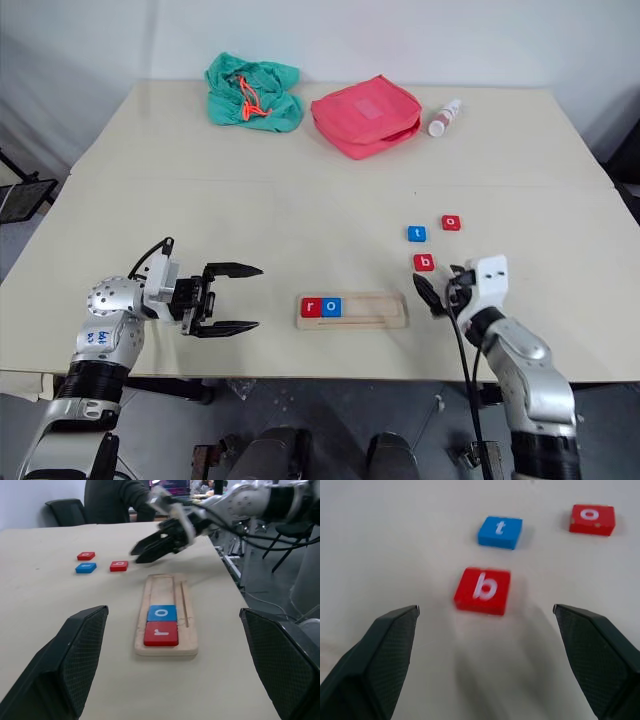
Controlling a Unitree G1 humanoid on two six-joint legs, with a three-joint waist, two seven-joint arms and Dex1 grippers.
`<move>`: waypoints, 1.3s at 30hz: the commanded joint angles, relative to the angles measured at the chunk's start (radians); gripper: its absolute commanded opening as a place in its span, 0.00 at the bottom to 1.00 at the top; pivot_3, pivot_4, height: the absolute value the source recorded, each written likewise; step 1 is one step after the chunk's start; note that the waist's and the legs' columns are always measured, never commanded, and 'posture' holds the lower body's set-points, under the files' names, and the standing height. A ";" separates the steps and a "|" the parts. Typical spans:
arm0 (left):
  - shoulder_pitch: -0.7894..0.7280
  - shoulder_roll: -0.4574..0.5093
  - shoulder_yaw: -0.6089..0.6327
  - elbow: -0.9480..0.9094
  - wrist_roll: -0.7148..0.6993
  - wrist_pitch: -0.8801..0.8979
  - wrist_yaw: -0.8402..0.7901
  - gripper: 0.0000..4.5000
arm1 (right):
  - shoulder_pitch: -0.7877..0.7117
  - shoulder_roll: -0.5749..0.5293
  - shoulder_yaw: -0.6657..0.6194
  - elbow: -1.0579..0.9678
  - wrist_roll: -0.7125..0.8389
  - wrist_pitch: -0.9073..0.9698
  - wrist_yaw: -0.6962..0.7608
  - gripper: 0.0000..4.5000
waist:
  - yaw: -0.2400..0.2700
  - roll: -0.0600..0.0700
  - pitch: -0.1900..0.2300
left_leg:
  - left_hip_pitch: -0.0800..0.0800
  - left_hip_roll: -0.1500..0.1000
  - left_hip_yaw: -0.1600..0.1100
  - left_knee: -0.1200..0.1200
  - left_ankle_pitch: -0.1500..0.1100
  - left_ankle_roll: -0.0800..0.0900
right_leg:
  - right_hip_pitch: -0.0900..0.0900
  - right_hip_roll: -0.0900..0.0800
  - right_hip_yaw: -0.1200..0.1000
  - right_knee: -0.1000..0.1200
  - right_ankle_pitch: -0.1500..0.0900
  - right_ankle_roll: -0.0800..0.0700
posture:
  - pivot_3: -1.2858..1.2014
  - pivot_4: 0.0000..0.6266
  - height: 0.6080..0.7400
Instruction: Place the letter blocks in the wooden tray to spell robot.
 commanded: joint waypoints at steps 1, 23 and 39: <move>0.019 0.005 0.014 -0.061 -0.026 0.007 0.006 0.99 | -0.044 0.013 0.010 0.050 -0.030 -0.040 -0.014 1.00 | -0.001 0.000 0.000 | 0.000 0.000 0.000 0.000 0.000 0.000 | 0.000 0.000 0.000 0.001 0.000 0.000 | 0.52 0.24 1.00; 0.050 -0.010 0.016 -0.095 -0.024 -0.002 0.054 1.00 | -0.045 0.046 0.063 -0.029 -0.113 0.022 -0.107 0.33 | -0.013 0.000 0.000 | 0.000 0.000 -0.001 -0.001 0.000 0.000 | 0.000 0.000 0.000 0.001 0.000 0.000 | 0.52 0.24 1.00; -0.050 -0.004 0.008 0.087 -0.014 -0.041 -0.054 1.00 | 0.151 0.121 0.170 -0.663 -0.068 0.412 -0.298 0.33 | -0.011 0.000 0.000 | -0.001 -0.001 -0.001 -0.002 0.000 0.000 | -0.003 0.000 0.001 0.003 0.000 0.000 | 0.52 0.24 1.00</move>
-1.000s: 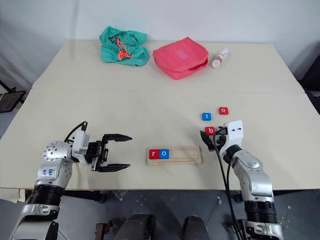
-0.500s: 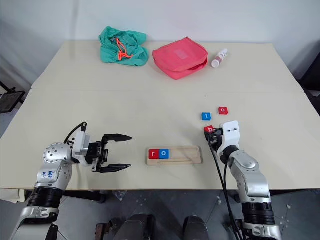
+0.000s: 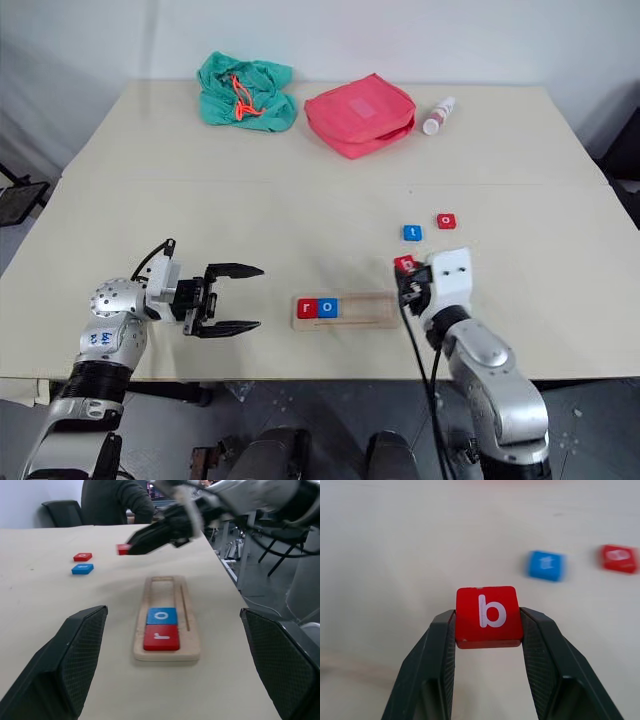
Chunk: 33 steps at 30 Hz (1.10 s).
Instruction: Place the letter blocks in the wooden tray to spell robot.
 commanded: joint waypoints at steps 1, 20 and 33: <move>-0.019 0.005 0.005 0.016 -0.011 -0.019 -0.052 1.00 | 0.008 0.000 0.011 -0.091 -0.003 0.043 -0.027 0.33 | 0.000 0.000 0.000 | 0.000 0.000 0.000 0.000 0.000 0.000 | 0.000 0.000 0.000 0.000 0.000 0.000 | 0.52 0.24 1.00; -0.030 0.001 0.000 0.026 -0.019 -0.035 -0.043 1.00 | 0.042 0.063 -0.205 -0.064 0.056 0.071 -0.071 0.33 | 0.000 0.000 0.000 | 0.000 0.000 0.000 -0.001 0.000 0.000 | -0.001 0.000 0.001 0.000 0.000 0.000 | 0.52 0.24 1.00; -0.034 -0.015 -0.003 0.026 -0.016 -0.035 -0.039 1.00 | 0.146 0.061 -0.217 -0.087 0.063 0.121 -0.082 0.33 | 0.000 0.000 0.000 | 0.000 0.000 0.002 -0.002 0.000 0.000 | -0.002 0.000 0.002 0.000 0.000 0.000 | 0.52 0.24 1.00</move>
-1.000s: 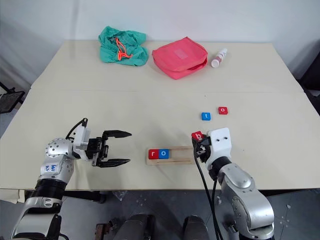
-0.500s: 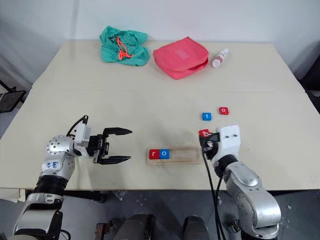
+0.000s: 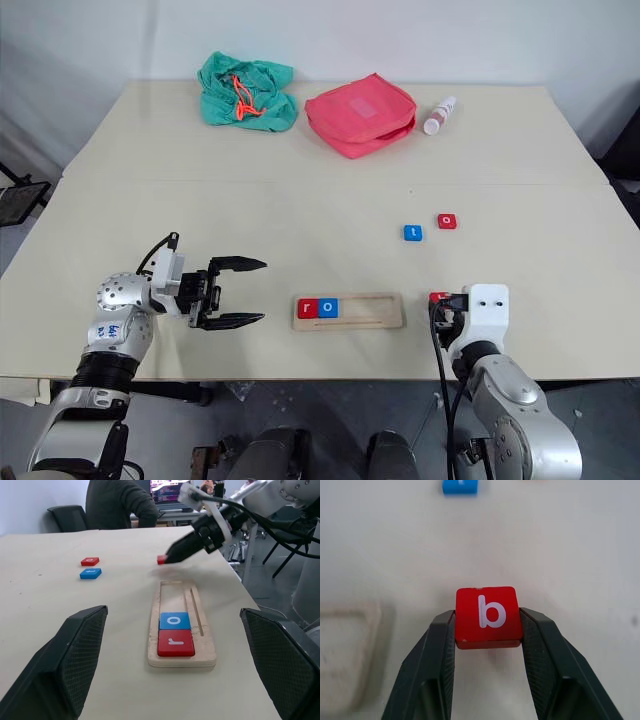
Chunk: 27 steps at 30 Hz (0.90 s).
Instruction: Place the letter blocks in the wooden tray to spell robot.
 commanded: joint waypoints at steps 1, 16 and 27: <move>0.004 0.002 0.008 -0.023 -0.017 -0.007 -0.040 1.00 | 0.006 0.008 -0.012 -0.052 0.013 0.005 -0.011 0.40 | 0.000 0.000 0.000 | 0.000 0.000 0.000 0.000 0.000 0.000 | 0.000 0.000 0.000 0.000 0.000 0.000 | 0.52 0.24 1.00; 0.012 0.000 0.014 -0.025 -0.019 -0.011 -0.033 1.00 | 0.064 -0.346 -0.084 -0.033 0.107 -0.121 0.400 0.99 | 0.005 0.000 0.000 | 0.000 -0.001 0.001 0.000 0.000 0.002 | 0.000 -0.001 0.001 -0.001 0.000 0.000 | 0.52 0.24 1.00; 0.045 -0.006 0.024 -0.052 -0.017 -0.025 -0.008 1.00 | -0.068 -0.811 0.042 0.440 -0.006 -0.537 1.006 0.99 | 0.000 -0.001 0.000 | 0.001 0.000 0.004 0.002 -0.001 0.003 | 0.004 -0.001 -0.001 -0.007 0.000 0.000 | 0.52 0.24 1.00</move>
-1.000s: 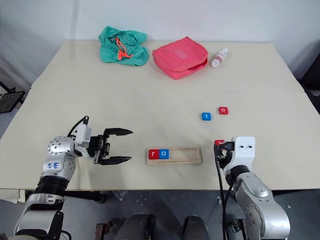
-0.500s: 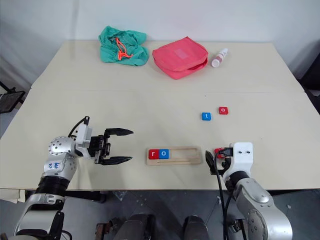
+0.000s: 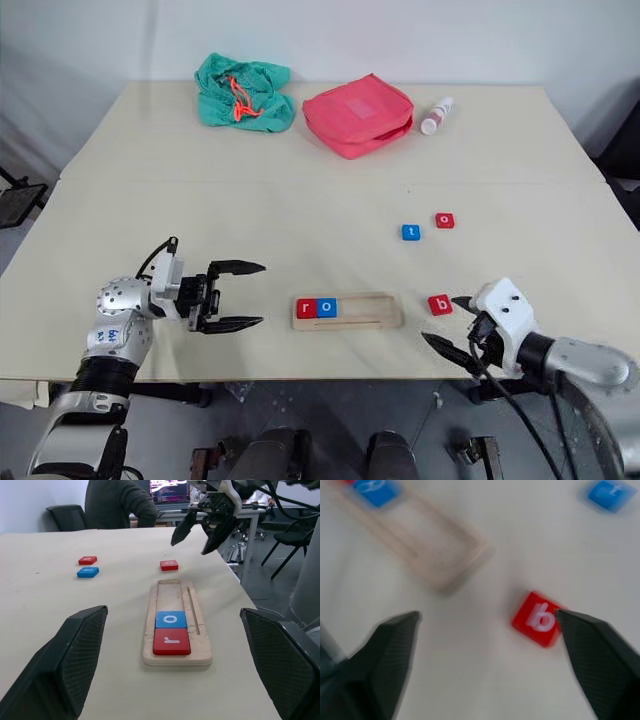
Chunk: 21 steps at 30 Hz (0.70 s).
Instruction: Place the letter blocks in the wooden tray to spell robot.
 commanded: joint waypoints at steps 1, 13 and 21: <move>0.018 0.004 0.018 -0.046 -0.016 -0.016 -0.007 1.00 | -0.086 -0.092 0.086 0.181 -0.079 -0.201 0.193 0.99 | 0.000 0.000 0.000 | 0.000 0.001 -0.001 0.001 0.000 0.000 | 0.001 0.000 -0.001 0.000 0.000 0.000 | 0.52 0.24 1.00; 0.138 0.032 0.057 -0.190 -0.030 0.017 0.040 1.00 | -0.477 -0.063 0.329 0.633 -0.254 -0.561 0.438 0.99 | 0.001 0.000 0.000 | -0.001 0.001 -0.004 0.002 0.000 0.000 | 0.002 0.000 -0.006 -0.001 0.000 0.001 | 0.52 0.24 1.00; 0.187 0.046 0.073 -0.254 -0.036 0.034 0.077 1.00 | -0.615 0.007 0.410 0.790 -0.325 -0.661 0.478 0.99 | 0.004 0.000 0.001 | -0.002 0.001 -0.006 0.003 0.000 -0.001 | 0.002 0.000 -0.006 -0.001 0.000 0.001 | 0.52 0.24 1.00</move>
